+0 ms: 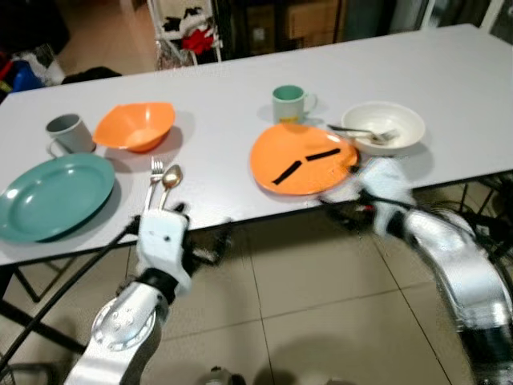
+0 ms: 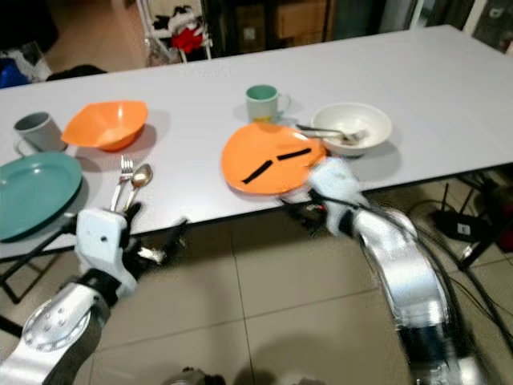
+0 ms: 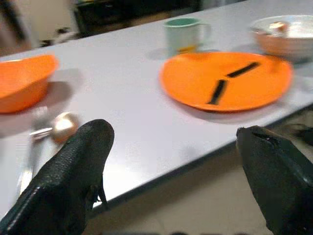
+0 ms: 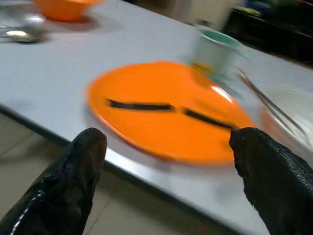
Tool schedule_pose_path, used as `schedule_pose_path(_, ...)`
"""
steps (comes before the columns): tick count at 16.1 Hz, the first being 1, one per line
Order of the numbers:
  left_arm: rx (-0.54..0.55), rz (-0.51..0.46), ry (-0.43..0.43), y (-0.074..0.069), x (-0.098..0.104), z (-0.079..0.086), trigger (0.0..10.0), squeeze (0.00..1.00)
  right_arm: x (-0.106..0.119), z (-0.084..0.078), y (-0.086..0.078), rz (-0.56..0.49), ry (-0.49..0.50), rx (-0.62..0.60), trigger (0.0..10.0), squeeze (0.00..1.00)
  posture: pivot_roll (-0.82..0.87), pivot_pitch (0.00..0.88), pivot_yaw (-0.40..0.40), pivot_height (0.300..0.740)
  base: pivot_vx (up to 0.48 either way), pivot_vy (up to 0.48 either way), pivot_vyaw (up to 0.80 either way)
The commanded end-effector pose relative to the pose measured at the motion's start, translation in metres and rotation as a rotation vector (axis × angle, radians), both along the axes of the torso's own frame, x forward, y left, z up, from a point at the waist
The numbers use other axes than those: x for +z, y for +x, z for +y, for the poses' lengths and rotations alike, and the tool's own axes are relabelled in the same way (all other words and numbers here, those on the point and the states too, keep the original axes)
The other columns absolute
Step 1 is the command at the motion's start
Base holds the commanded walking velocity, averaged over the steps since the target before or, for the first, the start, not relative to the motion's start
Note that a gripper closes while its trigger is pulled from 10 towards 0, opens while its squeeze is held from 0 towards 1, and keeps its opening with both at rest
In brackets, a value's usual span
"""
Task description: Setting the table
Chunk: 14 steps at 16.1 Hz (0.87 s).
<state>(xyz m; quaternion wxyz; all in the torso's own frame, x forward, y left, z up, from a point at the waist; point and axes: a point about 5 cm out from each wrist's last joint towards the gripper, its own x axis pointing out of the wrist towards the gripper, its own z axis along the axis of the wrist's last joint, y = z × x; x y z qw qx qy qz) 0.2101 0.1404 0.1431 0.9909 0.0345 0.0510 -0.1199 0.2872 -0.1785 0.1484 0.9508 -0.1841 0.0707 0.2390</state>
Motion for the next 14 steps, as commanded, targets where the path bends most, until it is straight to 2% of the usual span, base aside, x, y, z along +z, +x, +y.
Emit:
schedule_pose_path(1, 0.06, -0.006, 0.012, 0.004, -0.001, 0.004, 10.0, 0.28, 0.004, -0.006, -0.006, -0.033, 0.016, -0.119, 10.0, 0.0, -0.11, 0.0, 0.115, 0.74, 0.0, 0.0, 0.0)
schedule_pose_path(2, 0.083, -0.016, 0.004, 0.007, 0.0, 0.002, 10.0, 0.29, 0.001, -0.009, -0.015, -0.053, 0.079, -0.212, 10.0, 0.0, -0.13, 0.0, 0.12, 0.74, 0.0, -0.341, 0.0)
schedule_pose_path(4, 0.093, -0.025, -0.026, 0.013, 0.002, -0.006, 10.0, 0.31, -0.009, -0.007, -0.036, -0.035, 0.074, -0.265, 10.0, 0.0, -0.15, 0.004, 0.122, 0.74, 0.0, -0.433, 0.0)
schedule_pose_path(5, 0.101, -0.021, -0.06, 0.014, 0.001, -0.008, 10.0, 0.37, -0.008, -0.007, -0.041, -0.016, 0.1, -0.295, 10.0, 0.15, -0.15, 0.006, 0.121, 0.74, 0.0, -0.428, 0.0)
schedule_pose_path(6, 0.103, -0.018, -0.079, 0.014, 0.001, -0.009, 10.0, 0.59, -0.007, -0.006, -0.044, -0.009, 0.105, -0.301, 10.0, 0.31, -0.15, 0.007, 0.119, 0.74, 0.0, -0.356, 0.0)
schedule_pose_path(7, 0.108, -0.015, -0.099, 0.013, 0.0, -0.01, 10.0, 1.0, -0.005, -0.002, -0.047, -0.003, 0.118, -0.3, 10.0, 1.0, -0.15, 0.007, 0.115, 0.74, 0.0, 0.0, 0.0)
schedule_pose_path(10, 0.105, -0.043, -0.067, 0.012, 0.004, -0.011, 10.0, 1.0, -0.003, 0.003, -0.047, 0.011, 0.136, -0.308, 10.0, 1.0, -0.15, 0.008, 0.102, 0.74, 0.0, 0.0, 0.0)
schedule_pose_path(11, 0.103, -0.065, -0.033, 0.012, 0.006, -0.01, 10.0, 0.94, 0.0, 0.004, -0.045, 0.005, 0.141, -0.303, 10.0, 0.67, -0.15, 0.005, 0.098, 0.74, 0.0, 0.0, -0.55)
schedule_pose_path(12, 0.106, -0.081, -0.028, 0.013, 0.007, -0.009, 10.0, 0.93, 0.002, 0.003, -0.042, 0.001, 0.145, -0.303, 10.0, 0.0, -0.15, 0.004, 0.096, 0.74, 0.0, 0.0, -0.8)
schedule_pose_path(14, 0.126, -0.089, -0.045, 0.013, 0.008, -0.006, 10.0, 0.93, 0.006, 0.003, -0.038, 0.001, 0.149, -0.305, 10.0, 0.0, -0.15, 0.004, 0.096, 0.74, 0.0, 0.0, -0.8)
